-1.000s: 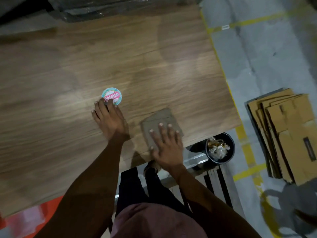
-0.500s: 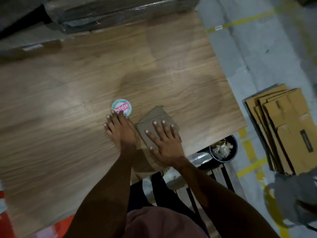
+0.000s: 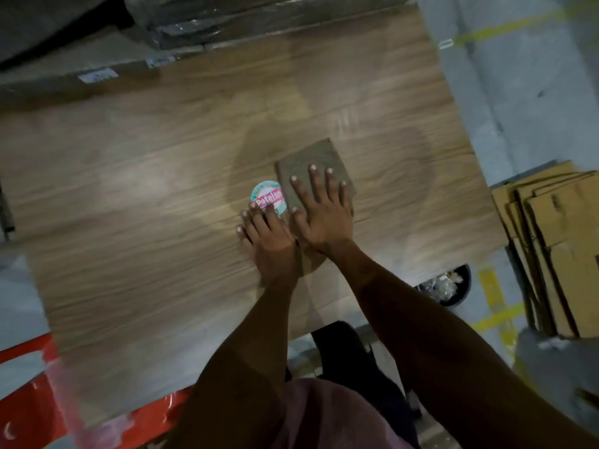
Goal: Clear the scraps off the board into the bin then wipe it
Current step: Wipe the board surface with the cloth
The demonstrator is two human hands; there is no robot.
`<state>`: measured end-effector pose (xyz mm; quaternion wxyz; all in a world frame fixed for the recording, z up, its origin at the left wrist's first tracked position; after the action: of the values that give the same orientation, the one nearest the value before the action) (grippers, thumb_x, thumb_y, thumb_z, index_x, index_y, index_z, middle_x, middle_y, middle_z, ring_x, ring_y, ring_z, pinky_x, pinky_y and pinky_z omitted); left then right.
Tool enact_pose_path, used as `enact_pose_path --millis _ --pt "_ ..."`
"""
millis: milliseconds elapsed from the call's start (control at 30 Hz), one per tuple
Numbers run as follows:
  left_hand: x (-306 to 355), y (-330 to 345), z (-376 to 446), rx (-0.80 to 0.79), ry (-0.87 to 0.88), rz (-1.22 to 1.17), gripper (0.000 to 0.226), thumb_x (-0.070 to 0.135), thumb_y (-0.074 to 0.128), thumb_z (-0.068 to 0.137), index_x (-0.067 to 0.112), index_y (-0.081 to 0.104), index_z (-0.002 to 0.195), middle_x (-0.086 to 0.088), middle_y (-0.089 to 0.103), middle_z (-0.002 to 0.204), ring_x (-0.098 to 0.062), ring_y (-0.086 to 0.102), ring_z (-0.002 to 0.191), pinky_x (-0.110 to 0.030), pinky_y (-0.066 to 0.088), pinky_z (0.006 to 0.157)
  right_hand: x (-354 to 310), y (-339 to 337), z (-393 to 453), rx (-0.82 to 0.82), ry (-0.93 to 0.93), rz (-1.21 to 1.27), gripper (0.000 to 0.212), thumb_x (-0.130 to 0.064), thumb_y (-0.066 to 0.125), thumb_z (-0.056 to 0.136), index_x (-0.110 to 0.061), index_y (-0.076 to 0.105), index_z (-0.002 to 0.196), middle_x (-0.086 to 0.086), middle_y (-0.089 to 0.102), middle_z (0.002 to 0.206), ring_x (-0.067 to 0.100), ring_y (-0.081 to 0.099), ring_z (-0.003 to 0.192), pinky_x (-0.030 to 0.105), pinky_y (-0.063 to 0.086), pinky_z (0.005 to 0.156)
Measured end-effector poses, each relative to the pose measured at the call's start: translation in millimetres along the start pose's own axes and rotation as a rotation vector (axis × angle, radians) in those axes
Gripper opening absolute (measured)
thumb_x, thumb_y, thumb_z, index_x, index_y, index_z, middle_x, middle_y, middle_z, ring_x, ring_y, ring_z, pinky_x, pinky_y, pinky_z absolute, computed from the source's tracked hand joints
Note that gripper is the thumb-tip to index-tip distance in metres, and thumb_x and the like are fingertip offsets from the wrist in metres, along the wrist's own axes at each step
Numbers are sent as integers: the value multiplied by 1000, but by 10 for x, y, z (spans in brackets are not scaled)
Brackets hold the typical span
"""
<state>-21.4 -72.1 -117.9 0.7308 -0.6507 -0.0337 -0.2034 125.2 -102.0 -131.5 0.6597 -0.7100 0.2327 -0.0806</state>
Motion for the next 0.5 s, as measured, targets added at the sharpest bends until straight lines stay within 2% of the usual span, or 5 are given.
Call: enact_pose_path --millis 167,233,300,367,500 --pt "4 46 100 -106 6 91 42 25 64 89 11 55 128 -24 63 130 -43 61 119 -52 48 99 370 -34 337 -44 468 89 70 -56 27 98 -37 11 164 11 0 173 41 -1 158 63 3 124" --pt "40 77 116 -193 44 162 51 30 69 82 10 56 127 -24 63 125 -43 61 112 -48 47 93 225 -22 456 -70 303 69 72 -57 27 97 -36 12 164 12 0 173 43 -2 158 63 1 123" --pt "16 133 226 -280 -14 141 58 34 71 77 10 57 127 -22 61 119 -40 58 107 -45 42 87 39 -12 539 -90 -34 21 70 -58 28 98 -38 14 164 10 4 173 41 1 158 63 7 124" --pt "48 93 351 -279 -57 118 62 31 69 72 10 56 129 -21 56 128 -39 54 110 -45 41 88 62 -16 609 -118 -216 -25 69 -60 27 99 -41 12 163 7 5 174 38 3 159 61 13 124" --pt "352 121 705 -254 30 104 54 21 57 86 10 51 139 -20 42 153 -41 44 135 -51 41 102 504 -173 965 -98 242 65 69 -60 21 102 -37 1 164 9 -6 173 39 -6 158 61 -1 125"
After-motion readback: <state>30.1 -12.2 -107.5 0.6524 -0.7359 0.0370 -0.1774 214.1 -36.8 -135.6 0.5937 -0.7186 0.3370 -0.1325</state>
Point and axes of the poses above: each hand's wrist, its own z-axis towards the middle knuckle, its own y-axis out of the palm, x = y × z, the point moved 10 cm from there along z, towards the middle knuckle
